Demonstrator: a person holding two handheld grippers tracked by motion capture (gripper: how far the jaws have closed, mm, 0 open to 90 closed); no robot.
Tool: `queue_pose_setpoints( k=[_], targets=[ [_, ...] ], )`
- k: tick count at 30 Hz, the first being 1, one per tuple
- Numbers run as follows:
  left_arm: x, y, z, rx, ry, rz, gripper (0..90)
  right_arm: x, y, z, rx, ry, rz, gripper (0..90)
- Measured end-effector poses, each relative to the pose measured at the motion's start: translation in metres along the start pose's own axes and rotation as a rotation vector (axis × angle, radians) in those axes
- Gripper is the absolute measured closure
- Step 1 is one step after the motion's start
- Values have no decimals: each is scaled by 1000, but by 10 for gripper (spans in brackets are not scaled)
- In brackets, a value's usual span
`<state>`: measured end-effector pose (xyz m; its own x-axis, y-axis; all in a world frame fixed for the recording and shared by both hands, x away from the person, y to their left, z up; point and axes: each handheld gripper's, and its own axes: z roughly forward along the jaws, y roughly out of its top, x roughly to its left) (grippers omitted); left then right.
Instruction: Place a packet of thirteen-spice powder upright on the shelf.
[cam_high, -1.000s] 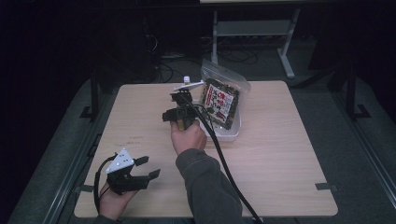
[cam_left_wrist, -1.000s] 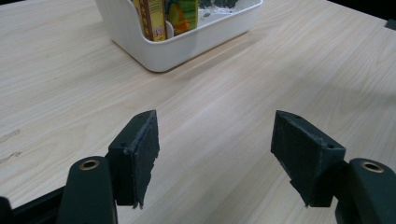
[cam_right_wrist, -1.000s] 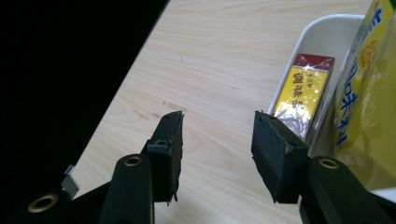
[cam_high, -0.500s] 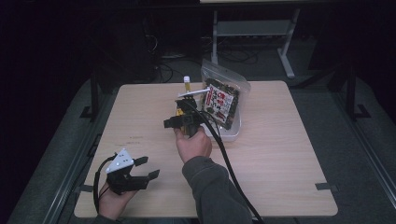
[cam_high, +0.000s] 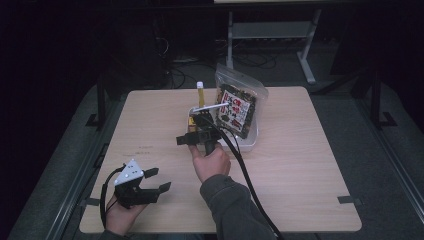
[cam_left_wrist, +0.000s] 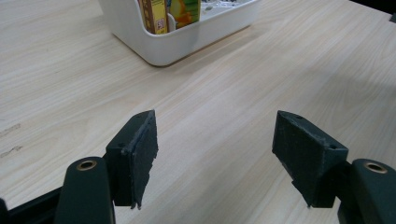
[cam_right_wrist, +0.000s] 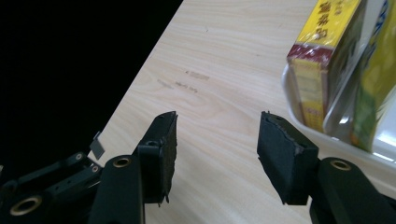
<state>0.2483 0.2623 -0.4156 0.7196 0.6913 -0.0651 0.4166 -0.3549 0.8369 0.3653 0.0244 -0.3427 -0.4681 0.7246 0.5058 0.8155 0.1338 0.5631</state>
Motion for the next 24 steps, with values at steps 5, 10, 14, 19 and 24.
queue_pose_setpoints(
  k=[5, 10, 14, 19, 24],
  targets=[
    [0, 0, 0, 2, 0, -3, 303, 0, -8, 2, 16, -3, -15, 455],
    [0, 0, 0, 3, -2, -3, 303, -3, -17, 5, 35, 4, -20, 451],
    [0, 0, 0, 4, -2, -3, 304, -6, -24, 6, 40, 16, -19, 449],
    [0, 0, 1, 8, -2, 1, 301, -8, -31, 3, 42, 24, -35, 443],
    [1, -1, 1, 8, 1, -1, 297, -14, -41, -2, 45, 34, -38, 441]
  ],
)
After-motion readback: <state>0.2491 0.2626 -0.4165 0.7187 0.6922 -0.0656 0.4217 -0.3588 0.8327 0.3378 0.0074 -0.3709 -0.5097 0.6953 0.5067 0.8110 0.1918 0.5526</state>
